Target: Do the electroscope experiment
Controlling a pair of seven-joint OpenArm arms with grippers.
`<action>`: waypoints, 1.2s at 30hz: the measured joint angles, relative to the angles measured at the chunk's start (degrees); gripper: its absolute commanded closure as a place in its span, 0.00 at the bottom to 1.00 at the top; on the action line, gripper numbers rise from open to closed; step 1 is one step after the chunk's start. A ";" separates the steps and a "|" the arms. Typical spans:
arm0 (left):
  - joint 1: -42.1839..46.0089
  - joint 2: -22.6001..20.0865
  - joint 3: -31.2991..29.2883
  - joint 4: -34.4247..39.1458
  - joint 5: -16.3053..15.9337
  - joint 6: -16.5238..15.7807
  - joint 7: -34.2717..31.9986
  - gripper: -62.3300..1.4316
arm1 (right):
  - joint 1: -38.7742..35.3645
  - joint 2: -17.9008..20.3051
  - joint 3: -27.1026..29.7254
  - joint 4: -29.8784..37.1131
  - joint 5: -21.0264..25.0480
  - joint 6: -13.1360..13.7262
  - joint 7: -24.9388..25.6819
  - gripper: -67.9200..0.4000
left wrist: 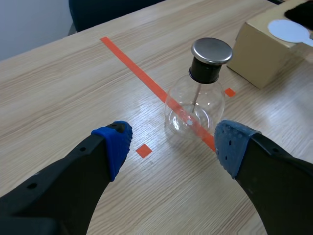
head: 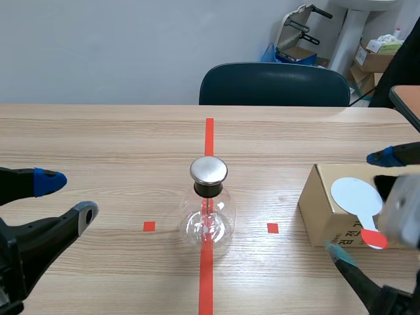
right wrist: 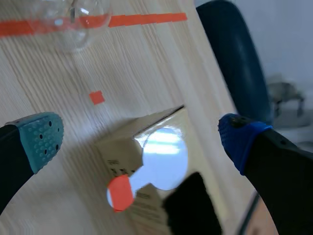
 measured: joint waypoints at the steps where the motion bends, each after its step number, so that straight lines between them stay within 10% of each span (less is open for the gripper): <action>1: 0.00 -0.87 0.24 0.00 0.00 0.02 0.00 0.37 | -1.44 -0.26 0.00 0.07 -4.66 -2.67 1.31 0.00; 5: 0.00 -4.87 2.21 0.00 0.00 -1.46 -0.04 0.37 | -7.34 -3.61 0.00 -0.79 -20.15 -13.18 5.55 0.00; 10: 0.00 -10.12 4.63 -0.02 0.02 -1.44 -1.53 0.37 | -9.60 -8.46 0.00 -6.47 -29.14 -25.68 7.17 0.00; 22: 0.00 -21.81 11.78 0.17 0.02 -4.02 -9.53 0.37 | -1.95 -10.45 -6.51 -23.10 -34.82 -43.60 0.17 0.00; 36: 0.00 -28.28 17.49 4.81 0.00 -4.00 -14.29 0.37 | 9.20 -10.36 -13.03 -31.12 -36.30 -45.92 -8.74 0.00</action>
